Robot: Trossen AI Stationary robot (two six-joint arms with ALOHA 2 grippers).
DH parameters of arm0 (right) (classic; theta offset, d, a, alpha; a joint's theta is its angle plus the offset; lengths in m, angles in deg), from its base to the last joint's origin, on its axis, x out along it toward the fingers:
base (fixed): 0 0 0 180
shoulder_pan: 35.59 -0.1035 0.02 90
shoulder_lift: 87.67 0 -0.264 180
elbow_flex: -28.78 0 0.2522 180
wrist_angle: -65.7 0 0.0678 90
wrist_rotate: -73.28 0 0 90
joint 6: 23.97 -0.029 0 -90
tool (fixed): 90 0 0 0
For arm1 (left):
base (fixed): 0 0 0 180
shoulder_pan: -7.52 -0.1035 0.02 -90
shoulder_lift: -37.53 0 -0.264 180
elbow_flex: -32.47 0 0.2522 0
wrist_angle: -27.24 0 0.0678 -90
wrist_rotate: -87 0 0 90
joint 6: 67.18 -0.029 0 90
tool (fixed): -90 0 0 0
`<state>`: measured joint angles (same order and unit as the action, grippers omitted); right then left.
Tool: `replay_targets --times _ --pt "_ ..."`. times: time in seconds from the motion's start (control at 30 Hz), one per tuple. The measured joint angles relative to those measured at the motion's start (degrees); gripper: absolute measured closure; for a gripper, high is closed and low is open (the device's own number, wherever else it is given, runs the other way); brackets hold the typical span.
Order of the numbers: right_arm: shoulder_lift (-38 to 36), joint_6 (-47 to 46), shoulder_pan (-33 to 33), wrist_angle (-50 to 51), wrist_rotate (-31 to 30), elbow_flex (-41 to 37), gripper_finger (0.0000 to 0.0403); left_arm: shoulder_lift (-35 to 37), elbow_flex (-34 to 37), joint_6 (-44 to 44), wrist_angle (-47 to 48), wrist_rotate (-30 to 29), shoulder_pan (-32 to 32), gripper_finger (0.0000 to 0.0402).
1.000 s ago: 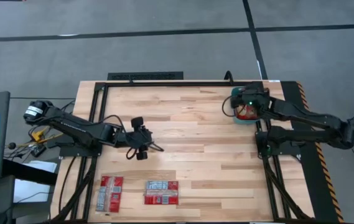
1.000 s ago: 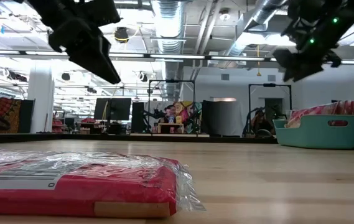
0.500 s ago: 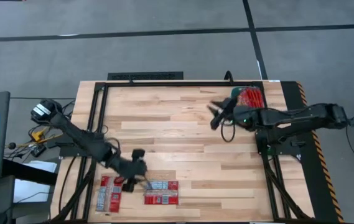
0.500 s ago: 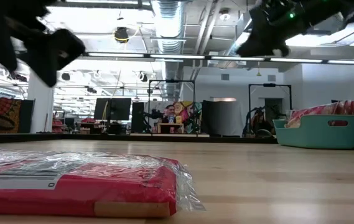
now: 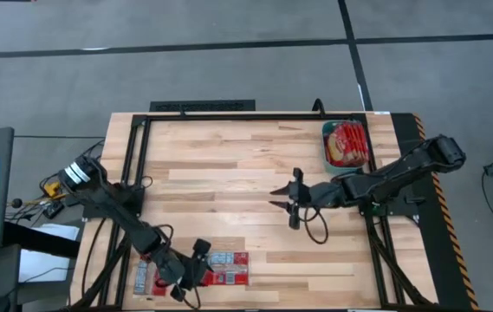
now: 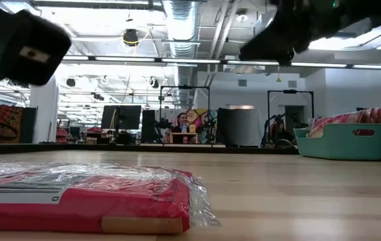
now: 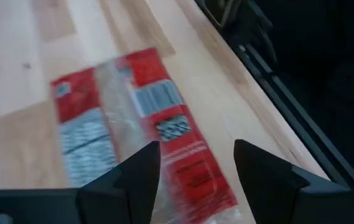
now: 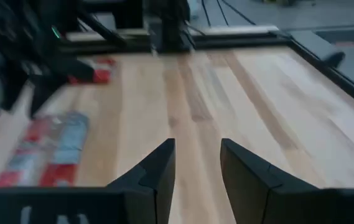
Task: Sort popcorn bags into baskets
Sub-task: Put the popcorn bag into the green bin
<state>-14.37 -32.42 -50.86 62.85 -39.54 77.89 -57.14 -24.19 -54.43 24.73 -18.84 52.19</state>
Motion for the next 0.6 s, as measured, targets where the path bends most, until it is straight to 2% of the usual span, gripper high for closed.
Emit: replay_targets --times 0.2,0.43,0.53,0.6 --pt "0.2 -0.6 -4.9 -6.7 -3.4 0.0 0.026 -5.8 -0.6 -0.2 -0.1 -5.6 1.5 0.0207" --pt "-0.3 -0.6 -9.8 -6.5 -6.0 0.0 0.0266 -11.2 -2.3 -2.2 3.3 -7.4 1.7 0.021" --pt "-0.3 -1.2 -10.7 -6.7 -7.8 0.0 0.0268 -12.1 -2.4 2.4 4.6 -9.2 0.9 0.0242" --pt "-0.3 -2.1 -11.1 -6.4 -9.2 0.0 0.0271 -12.0 -2.3 5.5 6.5 -9.1 -0.3 0.0287"
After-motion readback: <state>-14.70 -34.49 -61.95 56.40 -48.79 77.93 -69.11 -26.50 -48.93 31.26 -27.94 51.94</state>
